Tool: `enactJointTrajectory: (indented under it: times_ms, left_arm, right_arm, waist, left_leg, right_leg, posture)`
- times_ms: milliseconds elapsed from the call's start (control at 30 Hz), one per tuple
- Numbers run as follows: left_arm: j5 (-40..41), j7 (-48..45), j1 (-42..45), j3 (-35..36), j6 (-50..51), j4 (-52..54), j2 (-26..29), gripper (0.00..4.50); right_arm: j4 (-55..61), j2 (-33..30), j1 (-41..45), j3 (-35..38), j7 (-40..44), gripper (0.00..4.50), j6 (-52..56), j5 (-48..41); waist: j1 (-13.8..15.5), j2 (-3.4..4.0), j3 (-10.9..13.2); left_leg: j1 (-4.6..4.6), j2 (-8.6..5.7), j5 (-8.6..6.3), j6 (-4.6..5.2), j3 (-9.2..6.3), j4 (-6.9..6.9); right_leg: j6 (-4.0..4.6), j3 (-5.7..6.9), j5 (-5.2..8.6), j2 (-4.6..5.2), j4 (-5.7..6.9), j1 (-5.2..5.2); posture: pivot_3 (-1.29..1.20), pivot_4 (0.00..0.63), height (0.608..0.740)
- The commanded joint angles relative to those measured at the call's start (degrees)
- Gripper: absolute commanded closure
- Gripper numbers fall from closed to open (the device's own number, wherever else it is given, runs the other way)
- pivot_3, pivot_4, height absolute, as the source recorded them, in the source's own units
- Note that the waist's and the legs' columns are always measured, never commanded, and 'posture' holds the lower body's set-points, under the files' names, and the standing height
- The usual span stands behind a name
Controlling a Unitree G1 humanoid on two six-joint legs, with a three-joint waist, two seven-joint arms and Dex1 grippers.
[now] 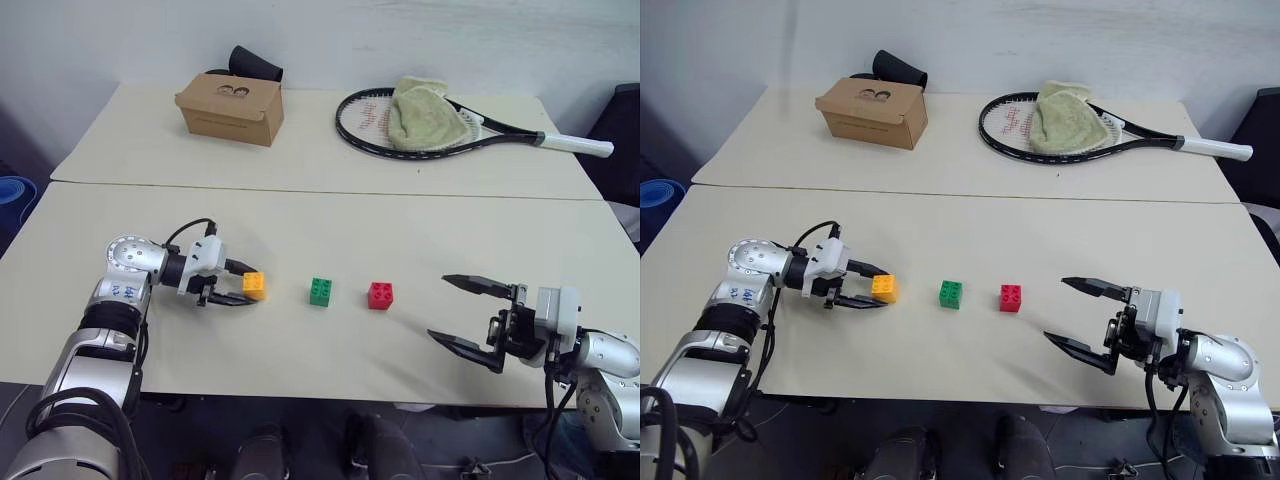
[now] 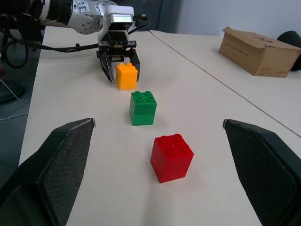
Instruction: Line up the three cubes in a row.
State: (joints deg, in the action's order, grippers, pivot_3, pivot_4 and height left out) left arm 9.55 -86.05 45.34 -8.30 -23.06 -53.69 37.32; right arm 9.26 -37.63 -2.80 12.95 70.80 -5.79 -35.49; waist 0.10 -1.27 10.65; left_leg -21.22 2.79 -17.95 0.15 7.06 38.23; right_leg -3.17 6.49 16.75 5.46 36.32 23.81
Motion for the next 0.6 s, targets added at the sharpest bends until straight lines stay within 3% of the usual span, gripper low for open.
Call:
enactJointTrajectory:
  times_ms: [33,100,233,367,467,600]
  left_arm:
    - [1.2,-4.9,-0.9,2.2,1.7,2.2,3.7,0.50]
    - [1.5,-5.3,-2.0,2.8,1.4,3.3,5.7,0.01]
    - [4.4,-2.3,-8.2,8.2,2.9,8.2,12.5,0.01]
    - [6.9,4.2,-21.0,15.4,9.7,20.8,19.2,0.01]
    - [11.2,5.9,-29.8,21.3,14.6,30.6,20.9,0.01]
    - [11.2,10.0,-37.4,25.3,18.8,37.6,21.1,0.01]
  right_arm:
    - [1.9,-0.4,-0.4,2.3,0.4,0.00,0.2,-2.2]
    - [1.8,-0.8,-0.3,2.5,0.7,0.00,0.5,-2.3]
    - [1.1,-3.3,2.2,3.8,2.0,0.00,2.7,-3.2]
    - [-2.4,-10.3,4.8,6.0,6.4,0.00,5.8,-3.1]
    - [-7.4,-14.1,7.8,7.5,8.7,0.00,7.2,-2.8]
    - [-8.7,-14.8,8.6,6.5,12.0,0.00,7.6,-2.4]
  waist:
    - [-0.2,0.00,0.0]
    - [-0.5,0.00,0.0]
    - [-1.1,0.01,0.0]
    - [-1.5,0.04,0.0]
    - [-1.5,0.06,0.0]
    - [-0.8,0.06,0.0]
  left_leg:
    - [0.00,0.01,0.00,0.00,0.00,0.00]
    - [0.01,0.06,0.00,-0.01,0.02,-0.01]
    - [0.04,0.12,0.00,-0.02,0.04,-0.04]
    - [0.00,0.11,-0.07,0.10,-0.05,-0.08]
    - [0.00,0.10,-0.21,0.33,-0.07,-0.07]
    - [0.03,0.11,-0.28,0.30,-0.24,-0.11]
  right_leg:
    - [0.00,0.00,0.00,0.01,-0.01,0.00]
    - [0.00,-0.04,0.00,0.04,0.01,0.01]
    - [0.01,-0.07,0.00,0.05,0.06,0.04]
    - [0.01,-0.32,0.01,0.17,0.04,0.02]
    - [0.01,-0.48,0.01,0.27,-0.05,0.00]
    - [0.02,-0.33,0.01,0.31,-0.24,-0.12]
  posture:
    - [0.00,0.150,0.740]
    - [0.00,0.150,0.740]
    - [0.00,0.150,0.740]
    - [0.00,0.150,0.740]
    - [0.00,0.150,0.740]
    - [0.00,0.150,0.740]
